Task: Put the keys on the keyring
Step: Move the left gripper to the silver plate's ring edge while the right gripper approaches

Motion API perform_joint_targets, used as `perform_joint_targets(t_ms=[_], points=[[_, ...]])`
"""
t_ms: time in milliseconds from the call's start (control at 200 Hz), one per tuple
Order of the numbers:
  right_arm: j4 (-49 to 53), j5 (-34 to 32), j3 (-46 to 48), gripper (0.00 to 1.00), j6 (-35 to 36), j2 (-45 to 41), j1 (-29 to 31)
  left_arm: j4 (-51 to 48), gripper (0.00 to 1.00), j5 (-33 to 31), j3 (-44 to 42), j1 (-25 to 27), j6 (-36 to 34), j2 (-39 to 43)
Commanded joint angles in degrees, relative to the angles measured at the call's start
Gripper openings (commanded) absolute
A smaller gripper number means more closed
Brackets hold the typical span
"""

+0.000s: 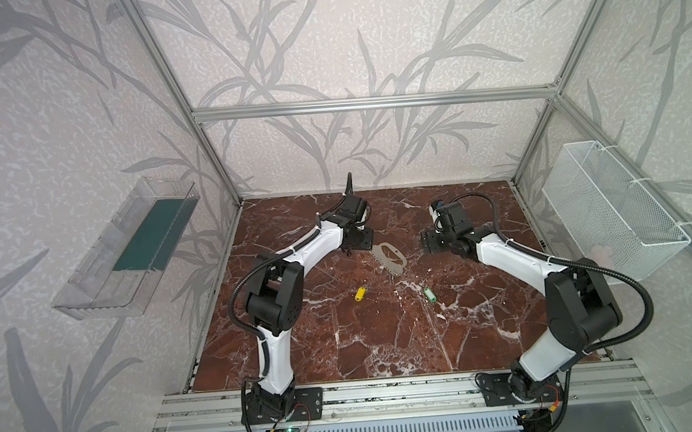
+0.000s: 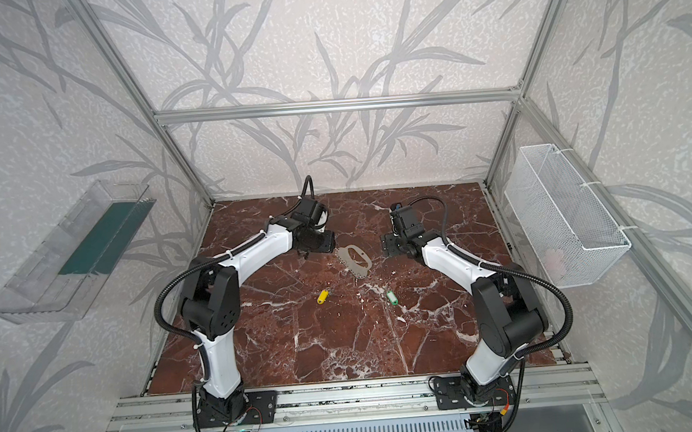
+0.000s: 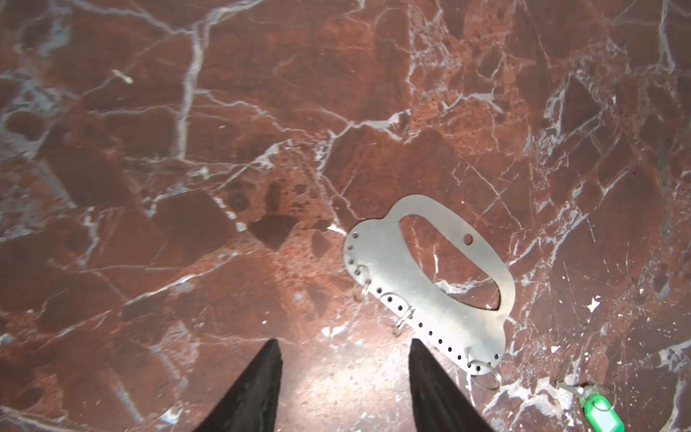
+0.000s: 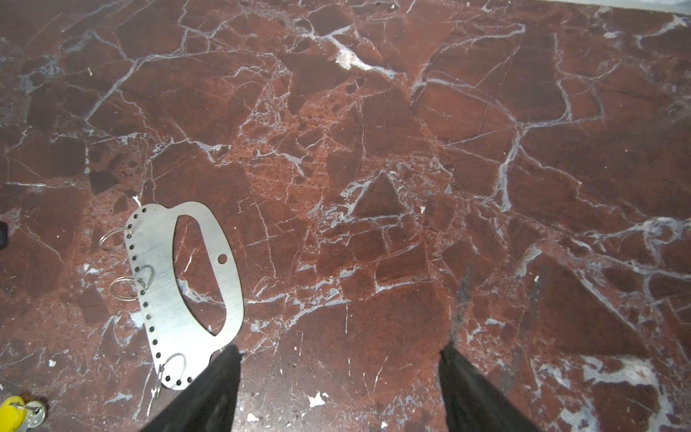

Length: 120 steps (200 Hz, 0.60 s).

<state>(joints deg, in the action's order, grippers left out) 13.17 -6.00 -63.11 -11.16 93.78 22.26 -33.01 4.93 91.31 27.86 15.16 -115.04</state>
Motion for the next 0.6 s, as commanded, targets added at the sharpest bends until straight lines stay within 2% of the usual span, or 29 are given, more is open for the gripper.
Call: perform_joint_targets(t_ms=[0,425,595], points=[[0.7,-0.2,0.6,0.81,-0.4,-2.1,-0.6,-6.7,0.53,-3.3,4.4,1.7,-2.1,-3.3],[0.9,-0.4,1.1,0.8,0.0,-1.7,-1.4,-8.7,0.46,-7.8,10.9,3.5,-3.3,-10.4],[1.1,-0.6,1.1,0.8,0.2,-1.6,-1.5,-8.6,0.42,-7.7,12.5,3.6,-3.4,-12.6]])
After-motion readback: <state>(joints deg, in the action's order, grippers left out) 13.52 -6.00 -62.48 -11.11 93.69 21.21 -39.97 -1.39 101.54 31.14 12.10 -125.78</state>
